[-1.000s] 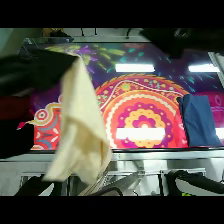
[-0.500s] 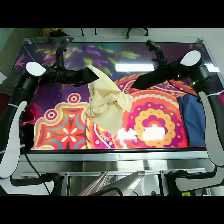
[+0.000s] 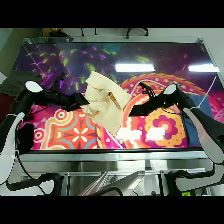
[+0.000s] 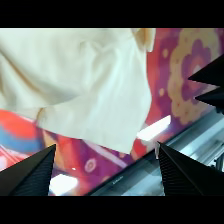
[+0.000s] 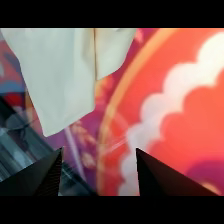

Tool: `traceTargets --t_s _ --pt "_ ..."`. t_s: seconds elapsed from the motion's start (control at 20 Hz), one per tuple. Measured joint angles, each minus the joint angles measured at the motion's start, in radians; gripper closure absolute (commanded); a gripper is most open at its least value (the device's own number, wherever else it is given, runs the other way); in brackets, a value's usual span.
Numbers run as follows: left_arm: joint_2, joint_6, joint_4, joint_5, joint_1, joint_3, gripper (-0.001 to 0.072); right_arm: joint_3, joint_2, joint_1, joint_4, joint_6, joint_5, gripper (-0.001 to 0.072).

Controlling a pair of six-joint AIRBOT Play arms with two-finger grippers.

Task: Fold the shirts.

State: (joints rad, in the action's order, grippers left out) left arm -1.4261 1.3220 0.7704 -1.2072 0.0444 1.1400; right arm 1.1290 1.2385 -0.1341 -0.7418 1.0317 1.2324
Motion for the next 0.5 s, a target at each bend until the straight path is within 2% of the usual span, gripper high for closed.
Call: traceTargets --t_s 0.2,0.45,0.5 --pt "-0.027 -0.014 0.008 0.112 0.057 -0.093 0.0015 -0.068 0.026 -0.056 0.098 -0.047 -0.091 0.0213" --pt "-0.137 -0.021 0.012 0.206 0.159 -0.028 0.0016 -0.088 0.072 -0.155 0.187 -0.087 -0.201 0.0216" --pt "-0.161 -0.021 0.012 0.207 0.175 -0.004 0.0016 -0.089 0.080 -0.169 0.212 -0.102 -0.217 0.0289"
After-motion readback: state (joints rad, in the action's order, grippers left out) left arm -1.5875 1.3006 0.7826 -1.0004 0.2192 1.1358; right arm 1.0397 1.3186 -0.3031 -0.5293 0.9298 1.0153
